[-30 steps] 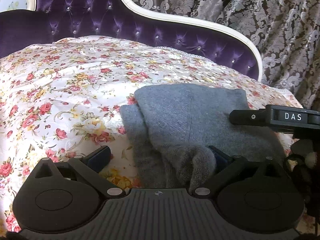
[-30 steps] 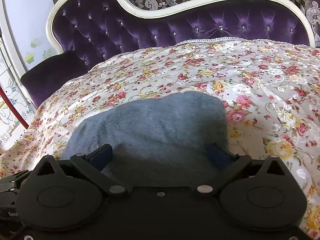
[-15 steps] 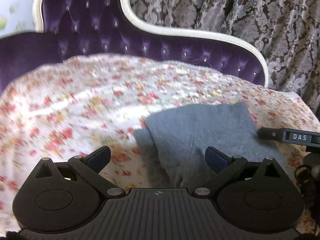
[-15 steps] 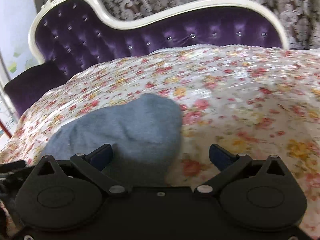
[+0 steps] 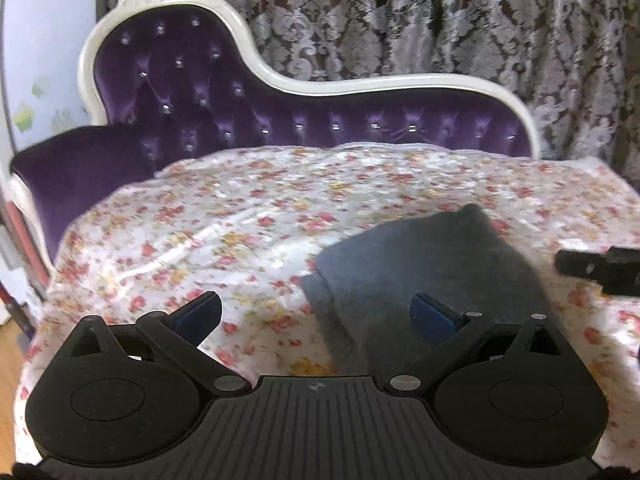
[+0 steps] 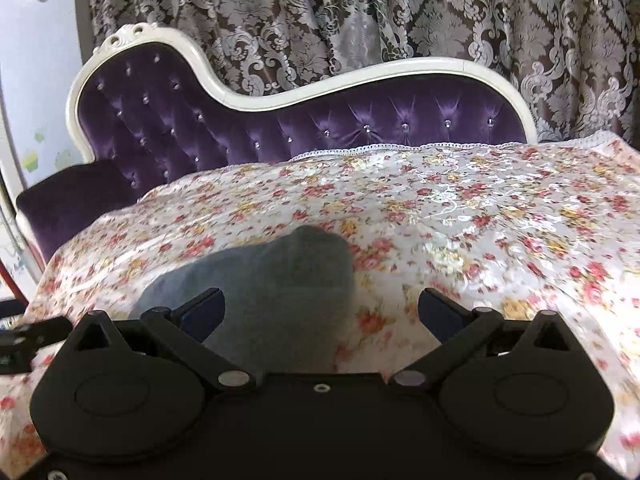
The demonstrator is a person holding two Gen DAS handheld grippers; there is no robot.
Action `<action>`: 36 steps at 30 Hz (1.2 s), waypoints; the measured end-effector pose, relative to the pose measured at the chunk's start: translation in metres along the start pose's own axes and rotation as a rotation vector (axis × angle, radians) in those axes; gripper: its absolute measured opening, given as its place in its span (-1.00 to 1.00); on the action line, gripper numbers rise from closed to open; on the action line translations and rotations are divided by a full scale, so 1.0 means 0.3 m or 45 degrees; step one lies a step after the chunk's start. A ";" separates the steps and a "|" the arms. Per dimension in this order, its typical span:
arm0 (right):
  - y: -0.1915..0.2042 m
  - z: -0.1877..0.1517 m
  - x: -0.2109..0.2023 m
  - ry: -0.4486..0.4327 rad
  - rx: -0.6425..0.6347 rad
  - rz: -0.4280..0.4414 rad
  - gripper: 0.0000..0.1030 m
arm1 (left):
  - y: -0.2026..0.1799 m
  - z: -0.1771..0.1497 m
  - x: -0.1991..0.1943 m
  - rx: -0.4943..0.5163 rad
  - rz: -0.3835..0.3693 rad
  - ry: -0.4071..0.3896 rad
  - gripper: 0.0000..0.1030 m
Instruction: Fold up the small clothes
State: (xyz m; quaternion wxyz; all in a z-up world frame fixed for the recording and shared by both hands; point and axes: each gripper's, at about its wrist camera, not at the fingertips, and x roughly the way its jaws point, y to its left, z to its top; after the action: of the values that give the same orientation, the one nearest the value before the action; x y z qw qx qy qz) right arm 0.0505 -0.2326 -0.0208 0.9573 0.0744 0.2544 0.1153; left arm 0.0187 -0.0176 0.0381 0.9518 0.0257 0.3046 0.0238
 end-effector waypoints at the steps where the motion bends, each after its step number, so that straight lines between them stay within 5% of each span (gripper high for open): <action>1: 0.019 -0.007 -0.023 0.005 -0.009 -0.009 0.99 | 0.006 -0.004 -0.010 -0.018 -0.034 0.008 0.98; 6: 0.099 -0.035 -0.110 0.009 -0.004 -0.055 0.99 | 0.024 -0.038 -0.040 -0.046 -0.051 0.050 0.98; 13: 0.222 -0.088 -0.187 0.009 -0.050 -0.254 0.99 | 0.053 -0.077 -0.089 -0.027 -0.033 0.056 0.98; 20: 0.228 -0.139 -0.244 0.043 0.038 -0.113 0.99 | 0.055 -0.089 -0.118 -0.049 -0.036 0.103 0.98; 36: 0.246 -0.180 -0.298 0.038 0.035 -0.162 0.99 | 0.028 -0.106 -0.148 -0.078 -0.038 0.169 0.98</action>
State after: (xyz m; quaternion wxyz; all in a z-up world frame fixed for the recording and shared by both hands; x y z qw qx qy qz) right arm -0.0655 -0.1803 -0.0102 0.9577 0.0693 0.2745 0.0517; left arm -0.0361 -0.0109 0.0384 0.9301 -0.0096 0.3667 0.0204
